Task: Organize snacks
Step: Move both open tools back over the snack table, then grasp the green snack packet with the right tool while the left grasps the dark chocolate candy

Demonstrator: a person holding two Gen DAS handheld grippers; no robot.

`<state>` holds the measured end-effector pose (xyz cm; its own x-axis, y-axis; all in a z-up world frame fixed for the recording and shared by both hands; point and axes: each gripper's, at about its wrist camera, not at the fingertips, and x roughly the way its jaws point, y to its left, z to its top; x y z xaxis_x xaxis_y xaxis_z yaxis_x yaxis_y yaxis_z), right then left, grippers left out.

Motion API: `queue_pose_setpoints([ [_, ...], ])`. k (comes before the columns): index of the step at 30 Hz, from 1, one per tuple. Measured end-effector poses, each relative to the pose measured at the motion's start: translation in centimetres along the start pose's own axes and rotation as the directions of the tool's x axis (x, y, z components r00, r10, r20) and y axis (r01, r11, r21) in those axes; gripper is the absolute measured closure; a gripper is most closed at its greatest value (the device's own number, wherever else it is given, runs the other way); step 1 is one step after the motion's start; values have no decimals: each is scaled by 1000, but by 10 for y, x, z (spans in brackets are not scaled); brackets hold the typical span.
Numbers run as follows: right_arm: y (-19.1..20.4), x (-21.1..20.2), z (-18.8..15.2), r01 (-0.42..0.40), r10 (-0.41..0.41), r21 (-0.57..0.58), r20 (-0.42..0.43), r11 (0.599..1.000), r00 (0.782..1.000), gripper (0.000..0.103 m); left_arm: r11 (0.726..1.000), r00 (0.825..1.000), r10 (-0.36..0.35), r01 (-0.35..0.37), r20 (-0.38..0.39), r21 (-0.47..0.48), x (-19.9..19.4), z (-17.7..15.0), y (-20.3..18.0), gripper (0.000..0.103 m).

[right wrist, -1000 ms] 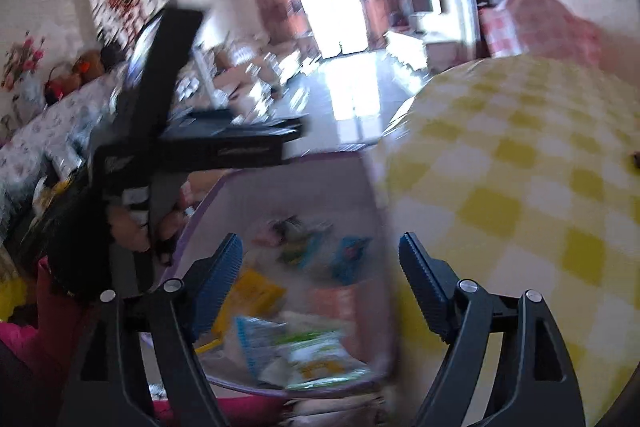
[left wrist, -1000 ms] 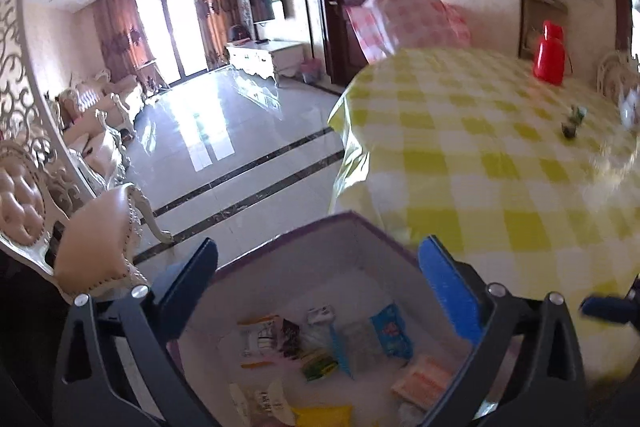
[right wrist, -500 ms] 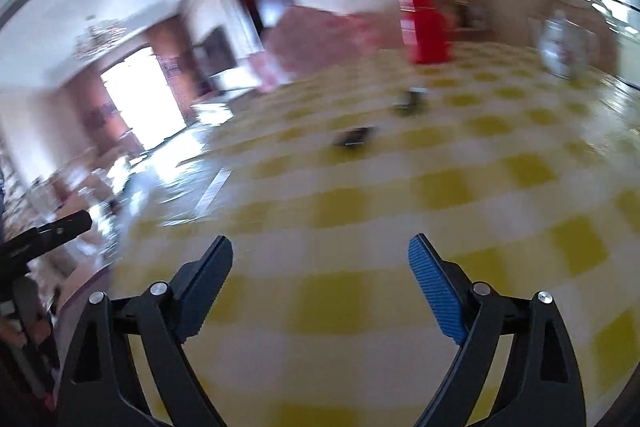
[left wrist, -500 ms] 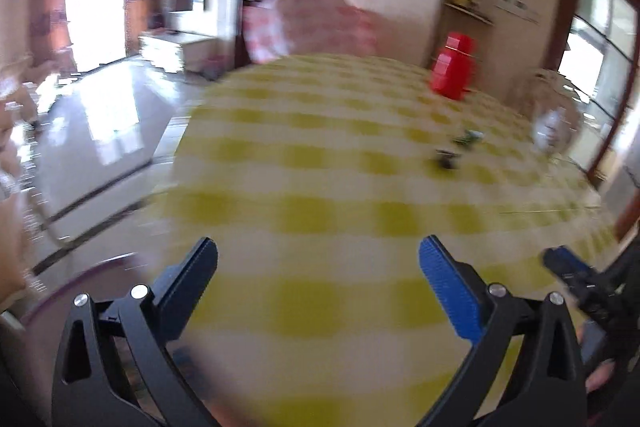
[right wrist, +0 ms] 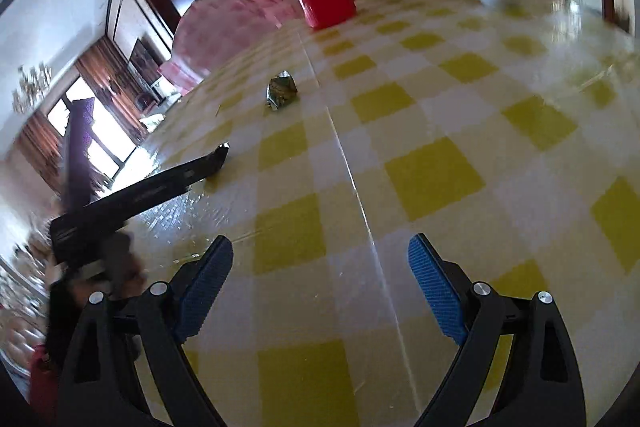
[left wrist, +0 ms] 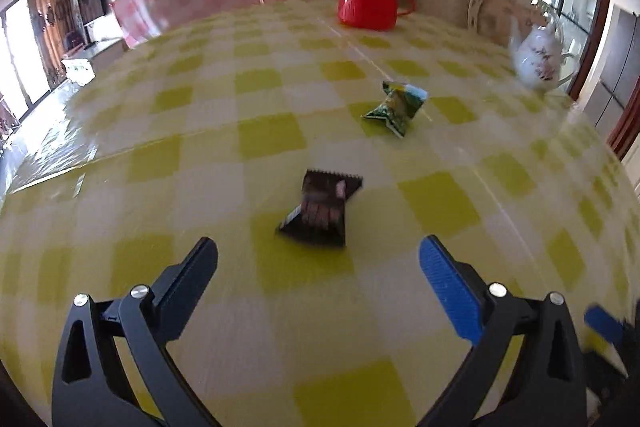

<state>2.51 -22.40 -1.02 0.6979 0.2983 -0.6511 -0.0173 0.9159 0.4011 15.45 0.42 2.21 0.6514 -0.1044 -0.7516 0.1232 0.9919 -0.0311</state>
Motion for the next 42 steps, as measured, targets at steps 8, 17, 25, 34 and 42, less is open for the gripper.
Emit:
queue_pose_setpoints([
  [8,9,25,32,42,-39,-60,58,997,998,16,998,994,-30,35,-102,49,47,17,-3,2],
  [17,31,129,125,120,-120,2,35,993,992,16,998,994,-17,24,-105,64,41,12,0,2],
  [25,88,207,159,170,-196,-343,-44,924,980,16,997,994,-56,61,-98,49,37,11,8,2],
  [34,75,173,143,121,-146,-387,-37,914,989,66,994,990,-103,106,-92,30,33,10,15,2],
  [42,28,12,53,139,-116,-260,101,955,988,66,992,991,-55,67,-119,102,37,9,5,2],
])
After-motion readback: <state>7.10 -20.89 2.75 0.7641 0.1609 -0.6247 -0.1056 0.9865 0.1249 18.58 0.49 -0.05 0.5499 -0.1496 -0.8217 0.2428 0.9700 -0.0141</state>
